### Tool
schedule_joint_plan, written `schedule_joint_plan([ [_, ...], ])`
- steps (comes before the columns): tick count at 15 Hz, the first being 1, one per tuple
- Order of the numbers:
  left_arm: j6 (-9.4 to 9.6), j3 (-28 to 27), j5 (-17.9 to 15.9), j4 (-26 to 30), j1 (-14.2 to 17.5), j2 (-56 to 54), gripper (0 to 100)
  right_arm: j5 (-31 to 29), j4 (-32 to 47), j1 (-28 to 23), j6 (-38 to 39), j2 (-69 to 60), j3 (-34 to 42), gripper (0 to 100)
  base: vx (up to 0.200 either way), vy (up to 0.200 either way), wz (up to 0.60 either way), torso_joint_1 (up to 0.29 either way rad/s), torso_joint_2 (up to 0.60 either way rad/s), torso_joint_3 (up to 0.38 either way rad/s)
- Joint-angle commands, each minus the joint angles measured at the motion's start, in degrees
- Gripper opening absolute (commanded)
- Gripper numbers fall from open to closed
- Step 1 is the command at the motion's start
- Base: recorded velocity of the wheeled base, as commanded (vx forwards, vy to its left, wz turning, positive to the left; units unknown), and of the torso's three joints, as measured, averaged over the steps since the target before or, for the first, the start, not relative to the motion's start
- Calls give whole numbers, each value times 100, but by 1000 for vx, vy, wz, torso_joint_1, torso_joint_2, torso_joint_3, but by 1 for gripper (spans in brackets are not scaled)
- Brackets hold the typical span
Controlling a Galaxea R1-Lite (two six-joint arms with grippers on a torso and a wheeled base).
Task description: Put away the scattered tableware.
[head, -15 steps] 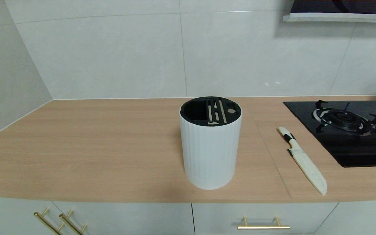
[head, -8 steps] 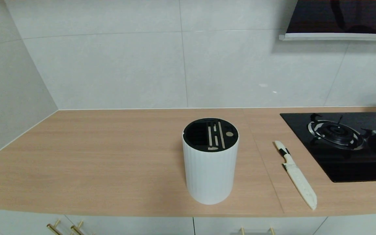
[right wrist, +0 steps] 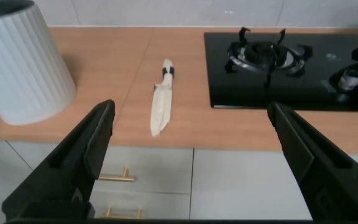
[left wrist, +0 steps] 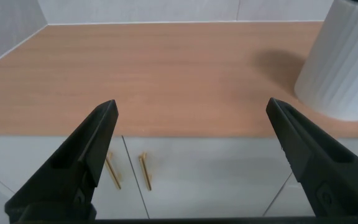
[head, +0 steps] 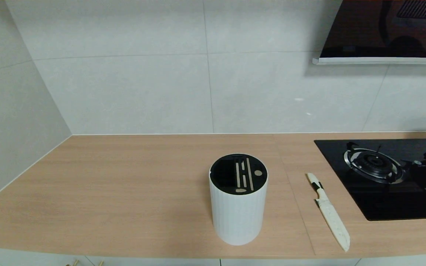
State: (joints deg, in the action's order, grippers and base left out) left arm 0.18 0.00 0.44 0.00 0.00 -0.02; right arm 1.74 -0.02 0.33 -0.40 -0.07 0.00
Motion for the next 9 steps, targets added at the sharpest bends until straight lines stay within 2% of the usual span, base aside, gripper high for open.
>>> schedule_joint_plan([
  [1,-1,0,0,0,0,2,100,1,-6,2,-4,7,0,100,0,0,0,193,-383,-198],
  [9,-1,0,9,0,0,2,100,1,2,2,-4,7,0,100,0,0,0,17,-35,-16],
])
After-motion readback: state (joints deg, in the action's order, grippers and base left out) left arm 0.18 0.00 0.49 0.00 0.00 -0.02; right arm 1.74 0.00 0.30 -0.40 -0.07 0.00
